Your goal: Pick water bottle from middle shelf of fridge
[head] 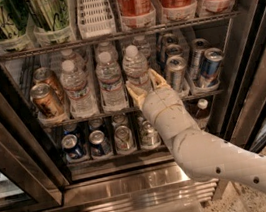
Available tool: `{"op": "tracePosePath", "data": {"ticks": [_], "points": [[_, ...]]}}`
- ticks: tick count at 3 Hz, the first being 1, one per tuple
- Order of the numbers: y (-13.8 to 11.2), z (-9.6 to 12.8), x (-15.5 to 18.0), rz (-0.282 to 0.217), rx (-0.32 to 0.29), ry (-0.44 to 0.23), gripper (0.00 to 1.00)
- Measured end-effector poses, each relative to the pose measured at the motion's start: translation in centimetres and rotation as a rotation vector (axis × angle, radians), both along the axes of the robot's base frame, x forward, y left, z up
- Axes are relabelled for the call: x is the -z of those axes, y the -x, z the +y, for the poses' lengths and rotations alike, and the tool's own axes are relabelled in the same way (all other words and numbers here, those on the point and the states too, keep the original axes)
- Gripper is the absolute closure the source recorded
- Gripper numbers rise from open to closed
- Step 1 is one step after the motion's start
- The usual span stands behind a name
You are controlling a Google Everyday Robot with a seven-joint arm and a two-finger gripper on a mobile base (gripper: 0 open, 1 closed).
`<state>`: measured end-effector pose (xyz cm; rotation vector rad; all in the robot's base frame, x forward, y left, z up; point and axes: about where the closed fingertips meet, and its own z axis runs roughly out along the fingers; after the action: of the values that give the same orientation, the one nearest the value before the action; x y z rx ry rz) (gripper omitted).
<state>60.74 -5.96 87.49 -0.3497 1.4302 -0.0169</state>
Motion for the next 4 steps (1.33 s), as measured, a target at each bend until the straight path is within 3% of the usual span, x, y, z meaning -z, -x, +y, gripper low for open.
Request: {"op": "tracePosePath", "data": {"ticks": [1,3,4], "points": [[0.4,0.2,-0.8,-0.016,-0.012,-0.009,1.0],[4.8,-2.5,-6.7,0.004,-0.051,0.028,1.0],[5.4,-1.5,-6.0,0.028,-0.102,0.046,1.0]]}}
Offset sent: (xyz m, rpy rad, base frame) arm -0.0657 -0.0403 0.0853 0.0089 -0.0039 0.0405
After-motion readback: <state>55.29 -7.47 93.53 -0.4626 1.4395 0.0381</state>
